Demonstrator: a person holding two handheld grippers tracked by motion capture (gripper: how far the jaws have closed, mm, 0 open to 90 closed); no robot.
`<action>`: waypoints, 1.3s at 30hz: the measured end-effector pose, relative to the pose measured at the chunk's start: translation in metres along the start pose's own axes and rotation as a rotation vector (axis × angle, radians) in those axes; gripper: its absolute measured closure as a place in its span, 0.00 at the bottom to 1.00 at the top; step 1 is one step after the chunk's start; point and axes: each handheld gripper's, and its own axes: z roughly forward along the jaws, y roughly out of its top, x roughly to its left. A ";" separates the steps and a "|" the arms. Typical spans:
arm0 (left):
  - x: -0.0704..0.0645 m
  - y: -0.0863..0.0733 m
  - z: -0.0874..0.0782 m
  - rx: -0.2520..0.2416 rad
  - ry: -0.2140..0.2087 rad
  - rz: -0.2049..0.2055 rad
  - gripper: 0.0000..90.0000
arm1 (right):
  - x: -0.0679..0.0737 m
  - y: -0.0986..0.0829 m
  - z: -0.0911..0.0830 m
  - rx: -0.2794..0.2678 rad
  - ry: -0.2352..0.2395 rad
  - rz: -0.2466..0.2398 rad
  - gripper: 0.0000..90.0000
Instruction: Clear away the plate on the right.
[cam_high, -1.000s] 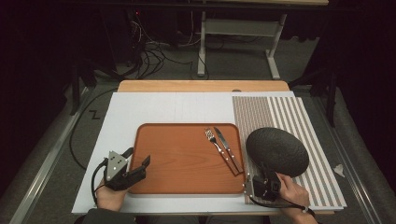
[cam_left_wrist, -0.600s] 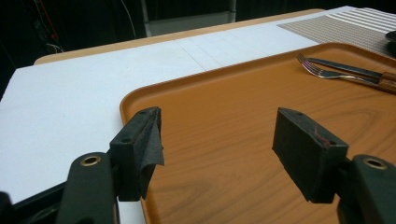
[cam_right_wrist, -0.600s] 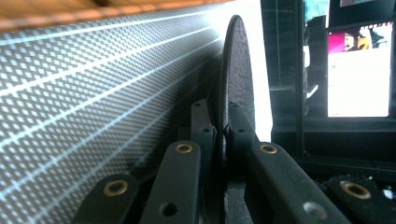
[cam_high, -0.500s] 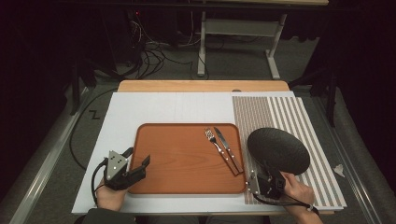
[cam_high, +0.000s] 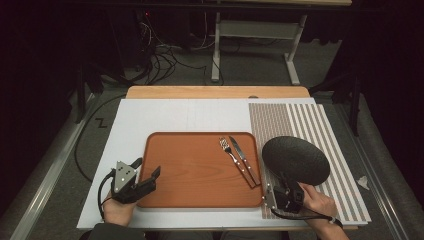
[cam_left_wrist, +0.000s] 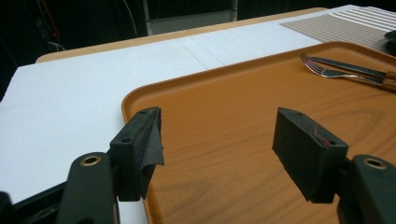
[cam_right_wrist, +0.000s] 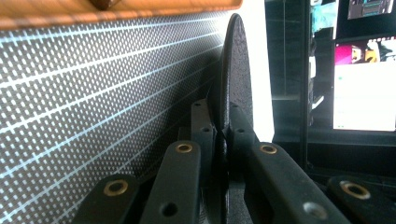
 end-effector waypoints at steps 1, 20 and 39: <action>0.000 0.000 0.000 0.002 0.001 0.001 0.36 | 0.000 0.001 -0.001 -0.002 -0.005 -0.009 0.97; 0.000 0.000 0.000 0.001 0.003 0.000 0.36 | -0.007 0.014 -0.007 -0.055 -0.029 -0.038 0.97; 0.000 0.000 0.000 0.000 0.014 -0.001 0.36 | -0.012 0.038 -0.011 -0.122 -0.049 -0.061 0.97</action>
